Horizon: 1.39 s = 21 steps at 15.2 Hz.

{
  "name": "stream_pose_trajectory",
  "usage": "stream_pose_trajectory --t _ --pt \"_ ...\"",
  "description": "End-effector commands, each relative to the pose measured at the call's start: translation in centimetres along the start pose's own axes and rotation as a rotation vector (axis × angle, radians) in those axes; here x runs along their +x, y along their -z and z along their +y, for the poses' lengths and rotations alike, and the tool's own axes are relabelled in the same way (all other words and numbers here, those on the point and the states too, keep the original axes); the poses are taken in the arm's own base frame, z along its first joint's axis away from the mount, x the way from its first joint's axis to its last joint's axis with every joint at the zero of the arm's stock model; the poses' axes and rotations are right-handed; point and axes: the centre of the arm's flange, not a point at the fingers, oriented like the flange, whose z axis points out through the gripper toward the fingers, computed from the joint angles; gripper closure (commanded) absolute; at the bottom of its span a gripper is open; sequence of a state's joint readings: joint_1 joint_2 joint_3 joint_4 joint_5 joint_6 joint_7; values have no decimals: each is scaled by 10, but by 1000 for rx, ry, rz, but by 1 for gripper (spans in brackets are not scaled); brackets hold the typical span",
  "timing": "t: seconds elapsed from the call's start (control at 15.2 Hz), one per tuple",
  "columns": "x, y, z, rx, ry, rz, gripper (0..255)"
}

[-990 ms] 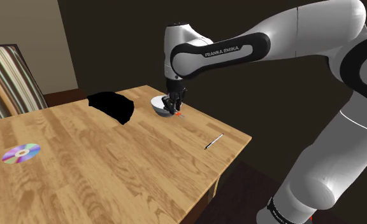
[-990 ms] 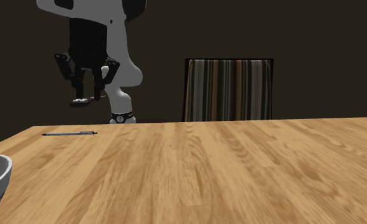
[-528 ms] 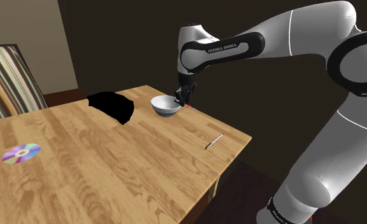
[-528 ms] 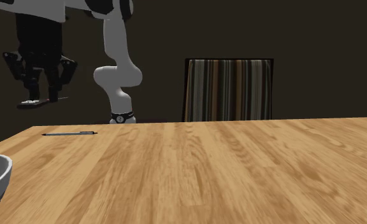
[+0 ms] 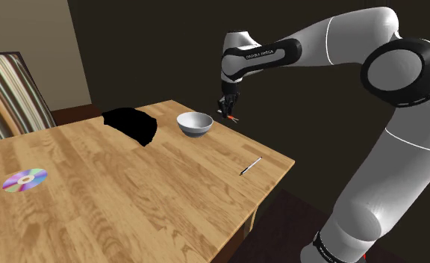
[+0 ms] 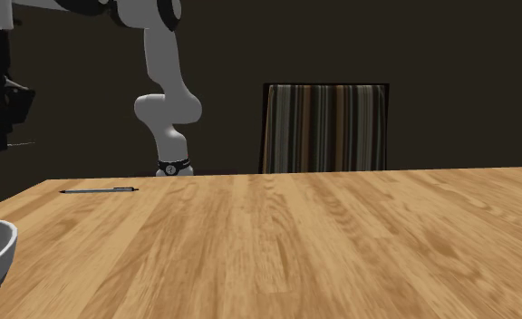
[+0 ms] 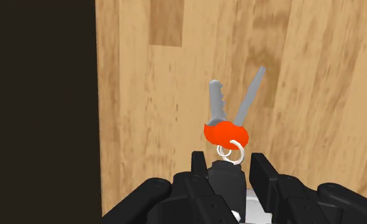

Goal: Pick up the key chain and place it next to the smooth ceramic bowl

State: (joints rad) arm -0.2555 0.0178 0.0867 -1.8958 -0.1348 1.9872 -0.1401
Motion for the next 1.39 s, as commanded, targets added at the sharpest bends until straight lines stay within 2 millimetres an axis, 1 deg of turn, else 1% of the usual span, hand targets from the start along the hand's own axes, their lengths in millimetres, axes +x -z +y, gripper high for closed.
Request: stream_pose_trajectory --t 0.0,0.26,0.33,1.32 --pt "5 -6 28 0 1 0 255" --pt "13 -13 79 0 1 0 255" --pt "16 -16 97 0 1 0 255" --pt "12 -94 87 0 1 0 255"
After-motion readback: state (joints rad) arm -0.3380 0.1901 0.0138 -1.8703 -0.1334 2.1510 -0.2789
